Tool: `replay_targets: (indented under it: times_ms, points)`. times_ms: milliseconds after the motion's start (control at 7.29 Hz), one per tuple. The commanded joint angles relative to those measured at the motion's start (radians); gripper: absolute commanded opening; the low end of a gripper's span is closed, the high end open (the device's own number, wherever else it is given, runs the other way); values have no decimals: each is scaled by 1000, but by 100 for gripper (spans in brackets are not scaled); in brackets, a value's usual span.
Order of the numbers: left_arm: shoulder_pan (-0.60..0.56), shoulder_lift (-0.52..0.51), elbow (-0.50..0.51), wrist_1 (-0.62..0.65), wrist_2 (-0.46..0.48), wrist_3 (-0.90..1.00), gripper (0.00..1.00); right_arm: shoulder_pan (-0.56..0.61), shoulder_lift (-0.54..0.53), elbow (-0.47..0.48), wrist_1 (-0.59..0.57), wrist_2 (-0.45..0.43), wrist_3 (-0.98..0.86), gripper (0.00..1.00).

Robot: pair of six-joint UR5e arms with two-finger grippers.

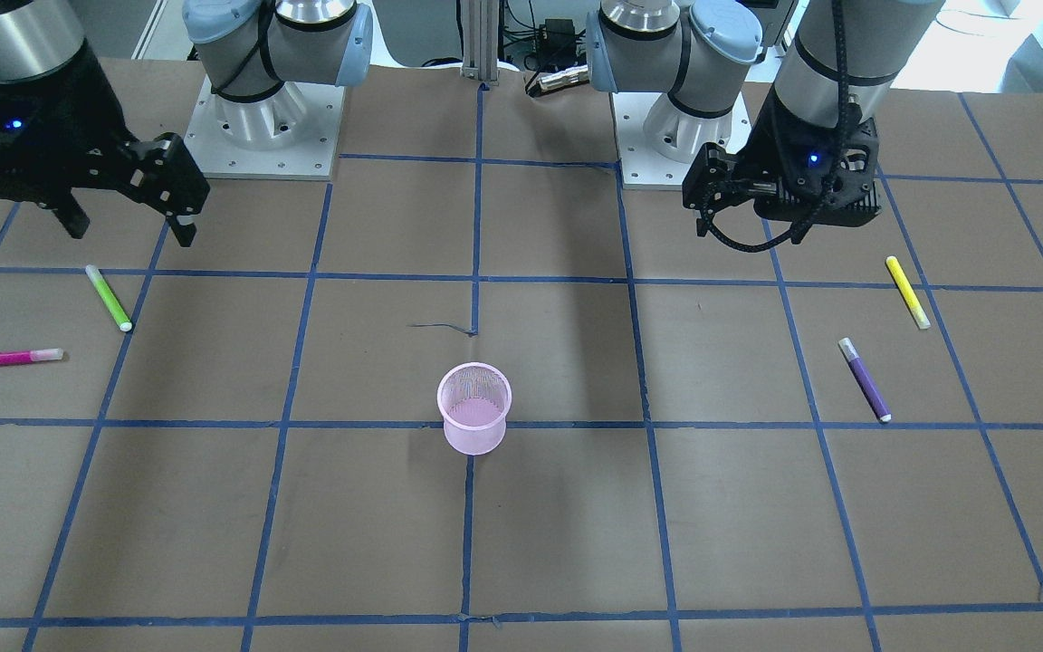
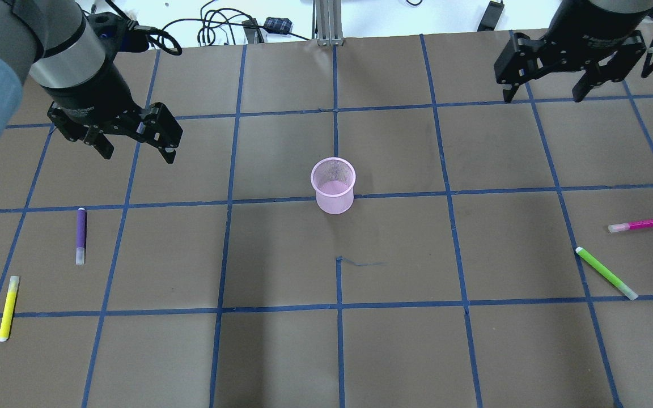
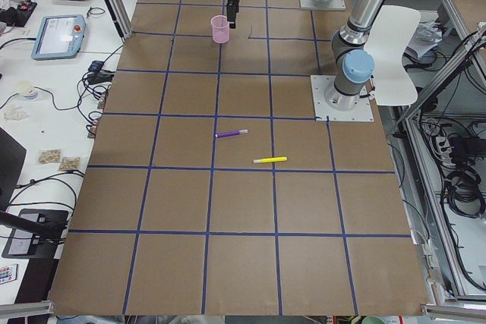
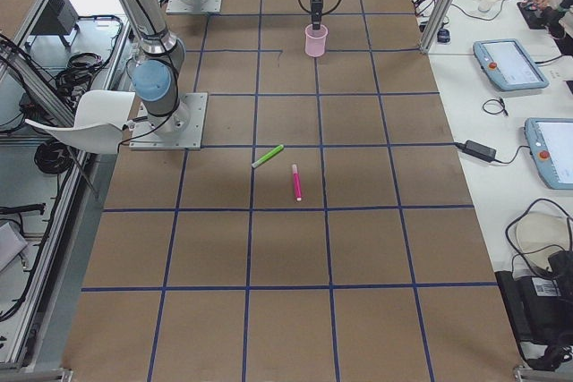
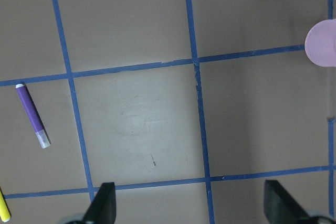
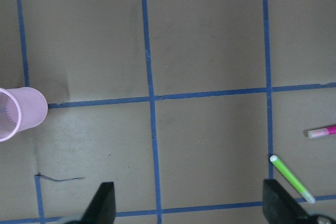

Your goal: Insert purple and pink pens into pink cup

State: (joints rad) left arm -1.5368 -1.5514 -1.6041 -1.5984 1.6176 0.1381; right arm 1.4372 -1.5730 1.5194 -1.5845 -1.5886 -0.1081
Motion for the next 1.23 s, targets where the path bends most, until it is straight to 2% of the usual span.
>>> replay_targets:
  times_ms: [0, 274, 548, 685, 823, 960, 1097]
  points:
    - [7, -4, 0, -2, -4, 3, 100, -232, 1, 36, 37, 2, -364, 100]
    - [99, -24, -8, 9, -5, 3, 100, -395, 14, 111, -32, -1, -793, 100]
    - [154, -47, -33, 15, -4, 4, 100, -527, 117, 160, -208, 2, -1227, 100]
    - [194, -56, -40, 32, -4, 8, 100, -569, 198, 165, -309, 7, -1378, 100]
    - [252, -73, -48, 34, -7, 12, 100, -616, 271, 157, -337, 112, -1479, 100]
    - [307, -97, -54, 64, -5, 17, 100, -679, 334, 154, -336, 259, -1631, 100]
    - [340, -134, -57, 139, -4, 68, 100, -719, 382, 156, -328, 348, -1758, 100]
